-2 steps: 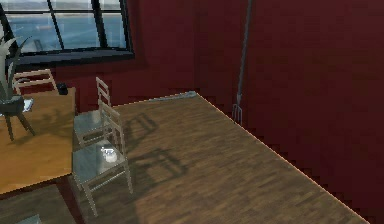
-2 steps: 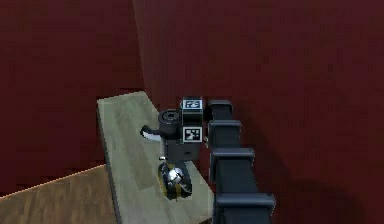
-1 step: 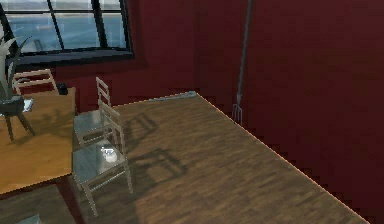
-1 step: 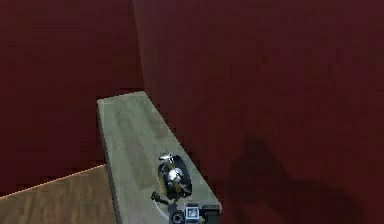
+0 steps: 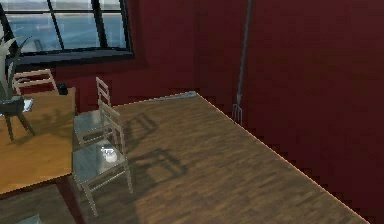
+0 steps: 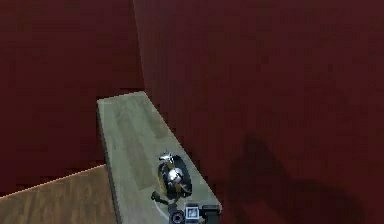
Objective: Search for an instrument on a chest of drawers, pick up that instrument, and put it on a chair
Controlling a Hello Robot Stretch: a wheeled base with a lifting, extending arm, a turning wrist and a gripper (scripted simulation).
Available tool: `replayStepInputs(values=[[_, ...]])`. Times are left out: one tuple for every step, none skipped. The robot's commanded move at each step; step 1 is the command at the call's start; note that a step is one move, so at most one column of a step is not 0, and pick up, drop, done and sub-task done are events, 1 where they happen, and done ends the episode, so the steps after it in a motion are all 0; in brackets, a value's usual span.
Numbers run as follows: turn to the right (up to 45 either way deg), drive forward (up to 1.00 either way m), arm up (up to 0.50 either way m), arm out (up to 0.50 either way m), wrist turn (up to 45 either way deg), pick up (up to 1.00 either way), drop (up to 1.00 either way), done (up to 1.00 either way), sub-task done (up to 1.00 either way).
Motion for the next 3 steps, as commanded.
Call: replayStepInputs(values=[[0.0, 0.00, 0.10, 0.00, 0.0, 0.00, 0.00, 0.00, 0.00], [0.0, 0.00, 0.24, 0.00, 0.0, 0.00, 0.00, 0.00, 0.00], [0.0, 0.00, 0.00, 0.00, -45.0, 0.00, 0.00, 0.00, 0.00]])
